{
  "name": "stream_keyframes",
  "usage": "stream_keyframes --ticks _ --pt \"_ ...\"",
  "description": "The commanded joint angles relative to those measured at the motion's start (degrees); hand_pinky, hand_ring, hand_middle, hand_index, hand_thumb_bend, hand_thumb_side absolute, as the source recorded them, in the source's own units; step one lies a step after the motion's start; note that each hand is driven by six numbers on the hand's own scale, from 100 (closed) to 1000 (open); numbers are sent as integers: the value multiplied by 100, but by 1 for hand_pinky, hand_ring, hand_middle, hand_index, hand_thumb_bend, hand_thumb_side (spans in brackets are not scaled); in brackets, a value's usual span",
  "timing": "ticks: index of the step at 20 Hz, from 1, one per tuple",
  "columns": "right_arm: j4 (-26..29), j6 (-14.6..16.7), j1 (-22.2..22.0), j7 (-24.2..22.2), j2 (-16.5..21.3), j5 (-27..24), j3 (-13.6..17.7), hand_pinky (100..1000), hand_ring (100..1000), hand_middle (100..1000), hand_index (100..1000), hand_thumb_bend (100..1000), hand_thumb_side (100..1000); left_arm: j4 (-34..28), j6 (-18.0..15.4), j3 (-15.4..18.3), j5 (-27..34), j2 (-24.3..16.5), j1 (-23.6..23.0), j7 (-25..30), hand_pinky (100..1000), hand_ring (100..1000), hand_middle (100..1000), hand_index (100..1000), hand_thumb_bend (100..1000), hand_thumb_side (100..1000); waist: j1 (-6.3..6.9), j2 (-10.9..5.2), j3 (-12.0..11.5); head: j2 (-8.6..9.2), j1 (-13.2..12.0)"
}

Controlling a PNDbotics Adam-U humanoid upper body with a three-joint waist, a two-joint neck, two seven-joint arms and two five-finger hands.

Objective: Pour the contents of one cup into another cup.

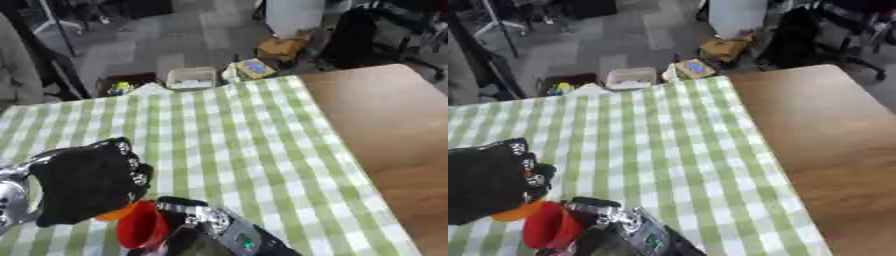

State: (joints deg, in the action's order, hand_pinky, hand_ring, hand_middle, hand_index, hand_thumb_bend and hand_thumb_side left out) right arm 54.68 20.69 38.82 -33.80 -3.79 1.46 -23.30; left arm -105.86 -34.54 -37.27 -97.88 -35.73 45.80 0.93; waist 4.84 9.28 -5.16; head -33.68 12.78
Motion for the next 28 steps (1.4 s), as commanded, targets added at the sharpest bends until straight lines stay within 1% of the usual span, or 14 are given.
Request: stream_keyframes --ticks 1,8,24,28 --pt "-21 6 47 -26 42 63 27 372 258 146 447 100 117 -173 36 77 -191 -76 57 -174 100 100 100 472 771 176 9 -77 0 46 27" --pt "-32 14 54 -35 44 69 39 371 258 146 446 100 117 -194 64 77 -417 -78 36 -348 100 100 100 445 775 173 12 -82 3 54 39" --pt "-36 19 49 -53 47 63 58 369 259 146 444 100 115 -91 84 57 -566 -72 7 -403 100 100 100 442 782 170 -6 -76 -8 67 31" --pt "-37 18 47 -56 46 65 65 368 259 146 443 100 116 -55 123 81 -526 -55 -25 -423 100 100 100 446 756 173 -15 -73 -9 77 31"
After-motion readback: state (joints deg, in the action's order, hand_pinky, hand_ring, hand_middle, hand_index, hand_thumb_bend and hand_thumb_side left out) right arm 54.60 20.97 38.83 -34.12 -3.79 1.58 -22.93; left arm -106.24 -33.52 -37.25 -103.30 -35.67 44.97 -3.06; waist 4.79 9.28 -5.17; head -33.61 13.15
